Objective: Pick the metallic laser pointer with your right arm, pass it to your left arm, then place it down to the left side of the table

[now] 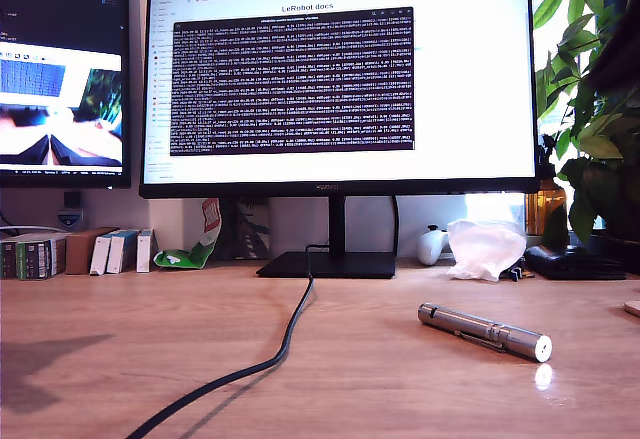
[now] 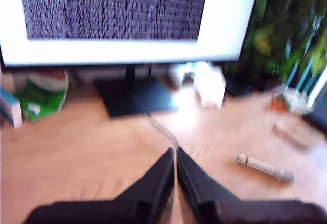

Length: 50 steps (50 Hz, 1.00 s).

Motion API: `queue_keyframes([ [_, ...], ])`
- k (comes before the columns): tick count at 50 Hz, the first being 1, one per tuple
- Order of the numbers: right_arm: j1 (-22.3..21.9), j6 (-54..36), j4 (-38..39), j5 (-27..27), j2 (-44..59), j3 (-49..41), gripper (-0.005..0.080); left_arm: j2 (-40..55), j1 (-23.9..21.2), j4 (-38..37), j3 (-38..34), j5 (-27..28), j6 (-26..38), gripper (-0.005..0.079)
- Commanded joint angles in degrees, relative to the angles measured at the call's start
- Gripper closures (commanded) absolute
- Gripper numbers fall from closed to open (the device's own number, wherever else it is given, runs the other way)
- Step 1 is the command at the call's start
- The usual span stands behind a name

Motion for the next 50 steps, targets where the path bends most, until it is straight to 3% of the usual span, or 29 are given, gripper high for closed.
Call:
queue_keyframes([
  [1,2.54,-1.73,-1.44,1.70,3.85,1.29,0.0764,2.64,-1.05,-2.64,1.60,0.13,3.82,0.0762],
  [9,7.63,-2.62,-4.70,7.52,13.49,5.97,0.0764,8.11,-3.23,-6.40,3.34,-0.31,8.15,0.0762],
  [17,11.61,-3.78,-8.50,12.87,22.43,10.12,0.0742,10.58,-4.98,-6.27,3.45,-0.33,8.61,0.0762],
  [22,12.76,-4.44,-11.06,13.18,27.69,12.28,0.0704,10.88,-5.55,-6.27,3.45,-0.35,8.63,0.0762],
  [32,13.18,-6.95,-15.06,13.16,35.95,15.85,0.0495,10.86,-5.70,-5.88,3.45,-0.85,8.63,0.0762],
  [50,13.70,-13.09,-14.88,13.64,40.89,17.62,0.0461,10.88,-5.70,-5.84,3.45,-1.33,8.63,0.0762],
])
